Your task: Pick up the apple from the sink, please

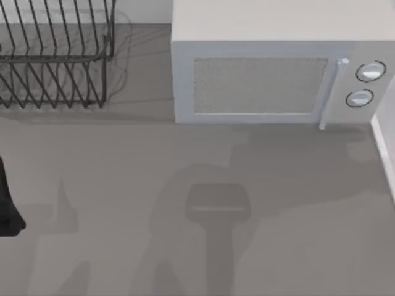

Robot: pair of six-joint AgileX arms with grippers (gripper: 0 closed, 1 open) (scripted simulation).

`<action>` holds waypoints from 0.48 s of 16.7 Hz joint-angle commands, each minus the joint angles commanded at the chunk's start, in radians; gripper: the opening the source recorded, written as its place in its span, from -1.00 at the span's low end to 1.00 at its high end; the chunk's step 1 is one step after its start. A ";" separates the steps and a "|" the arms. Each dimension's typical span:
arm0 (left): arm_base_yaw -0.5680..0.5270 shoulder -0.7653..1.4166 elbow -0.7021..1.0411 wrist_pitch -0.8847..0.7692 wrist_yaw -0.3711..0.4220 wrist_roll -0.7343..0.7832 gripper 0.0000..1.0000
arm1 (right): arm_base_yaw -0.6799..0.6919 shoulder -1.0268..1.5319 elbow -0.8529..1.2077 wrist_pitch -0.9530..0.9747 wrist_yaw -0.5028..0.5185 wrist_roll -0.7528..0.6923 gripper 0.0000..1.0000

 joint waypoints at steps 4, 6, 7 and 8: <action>0.000 0.000 0.000 0.000 0.000 0.000 1.00 | 0.190 -0.023 -0.032 0.006 0.003 0.188 -1.00; 0.000 0.000 0.000 0.000 0.000 0.000 1.00 | 0.338 -0.041 -0.055 0.011 0.005 0.334 -1.00; 0.000 0.000 0.000 0.000 0.000 0.000 1.00 | 0.417 -0.051 -0.069 0.015 0.006 0.412 -1.00; 0.000 0.000 0.000 0.000 0.000 0.000 1.00 | 0.497 -0.060 -0.083 0.018 0.007 0.491 -1.00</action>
